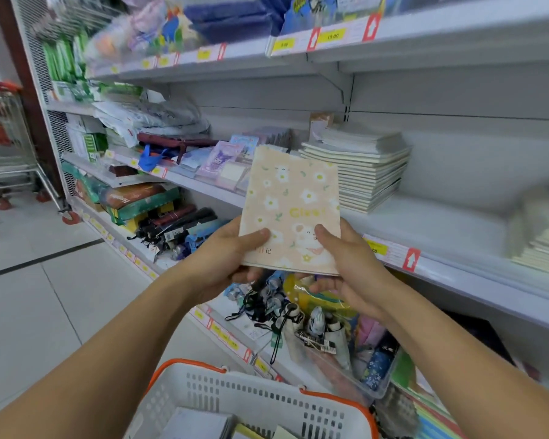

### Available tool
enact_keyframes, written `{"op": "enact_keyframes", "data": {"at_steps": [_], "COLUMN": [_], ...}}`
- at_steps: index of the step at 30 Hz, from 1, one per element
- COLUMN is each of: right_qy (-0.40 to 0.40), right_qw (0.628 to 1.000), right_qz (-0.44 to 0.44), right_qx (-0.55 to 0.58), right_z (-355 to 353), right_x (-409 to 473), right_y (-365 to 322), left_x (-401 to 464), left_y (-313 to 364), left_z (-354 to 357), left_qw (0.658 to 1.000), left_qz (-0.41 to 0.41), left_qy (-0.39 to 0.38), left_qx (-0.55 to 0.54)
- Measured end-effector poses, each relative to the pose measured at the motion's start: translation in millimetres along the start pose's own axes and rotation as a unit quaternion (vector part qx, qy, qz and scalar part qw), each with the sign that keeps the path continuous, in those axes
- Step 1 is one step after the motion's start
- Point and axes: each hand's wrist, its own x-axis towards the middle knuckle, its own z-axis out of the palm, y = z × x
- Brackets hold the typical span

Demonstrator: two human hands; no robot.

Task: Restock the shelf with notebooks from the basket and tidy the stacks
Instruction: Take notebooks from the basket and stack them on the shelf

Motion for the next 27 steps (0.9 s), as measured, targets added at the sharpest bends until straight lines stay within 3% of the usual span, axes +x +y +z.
{"op": "enact_keyframes", "data": {"at_steps": [3,8,11,15,18,21,25,27], "right_qy": [-0.006,0.107,0.190,0.236,0.257,0.198,0.160,0.170], "right_qw": [0.999,0.986,0.970,0.956,0.965,0.958,0.860,0.818], "right_qz": [-0.001,-0.123,-0.106,-0.084,-0.043,0.037,0.092,0.075], "right_qx": [0.040,0.042,0.105,0.152,0.023,-0.202,-0.476,-0.544], "right_z": [-6,-17,-33,-62,-83,-93,-104,-108], "right_x": [-2,8,41,125,181,201,203,209], "right_y": [-11,-43,-83,-137,-156,-161,-164,-159], "left_x": [13,45,66,80,86,93,99,100], "left_y": [11,47,64,62,58,57,54,52], "left_z": [8,32,34,23,19,14,6,2], "left_qw": [1.000,0.997,0.991,0.985,0.983,0.982,0.982,0.982], "left_qz": [-0.004,0.024,0.057,0.067,0.063,0.064,0.064,0.063], "left_qy": [-0.003,0.001,0.056,0.104,0.120,0.127,0.133,0.131], "left_qx": [-0.025,-0.073,-0.111,-0.121,-0.128,-0.124,-0.121,-0.121]}}
